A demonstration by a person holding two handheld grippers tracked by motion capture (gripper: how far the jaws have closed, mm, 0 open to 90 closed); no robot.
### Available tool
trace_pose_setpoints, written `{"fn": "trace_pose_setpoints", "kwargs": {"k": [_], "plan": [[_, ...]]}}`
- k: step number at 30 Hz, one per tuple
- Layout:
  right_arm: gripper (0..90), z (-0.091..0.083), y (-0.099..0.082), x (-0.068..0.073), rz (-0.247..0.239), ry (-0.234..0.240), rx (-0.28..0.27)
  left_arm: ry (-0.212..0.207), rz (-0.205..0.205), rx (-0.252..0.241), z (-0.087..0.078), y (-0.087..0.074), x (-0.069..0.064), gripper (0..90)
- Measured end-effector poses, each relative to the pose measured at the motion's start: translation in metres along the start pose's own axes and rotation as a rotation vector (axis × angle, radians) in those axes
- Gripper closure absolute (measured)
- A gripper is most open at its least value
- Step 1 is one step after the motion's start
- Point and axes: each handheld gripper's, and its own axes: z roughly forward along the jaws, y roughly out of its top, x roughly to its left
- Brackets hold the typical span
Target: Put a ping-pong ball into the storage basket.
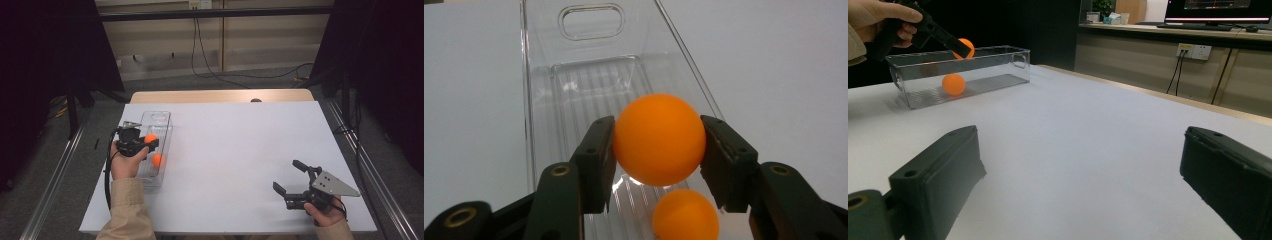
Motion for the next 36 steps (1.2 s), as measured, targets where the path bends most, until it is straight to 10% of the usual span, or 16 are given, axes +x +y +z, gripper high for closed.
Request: {"fn": "trace_pose_setpoints", "kwargs": {"k": [36], "plan": [[2.7, -0.001, 0.001, -0.001, 0.002, -0.007, -0.006, 0.007, -0.029, -0.072, -0.011, -0.004, -0.003, 26.5]]}}
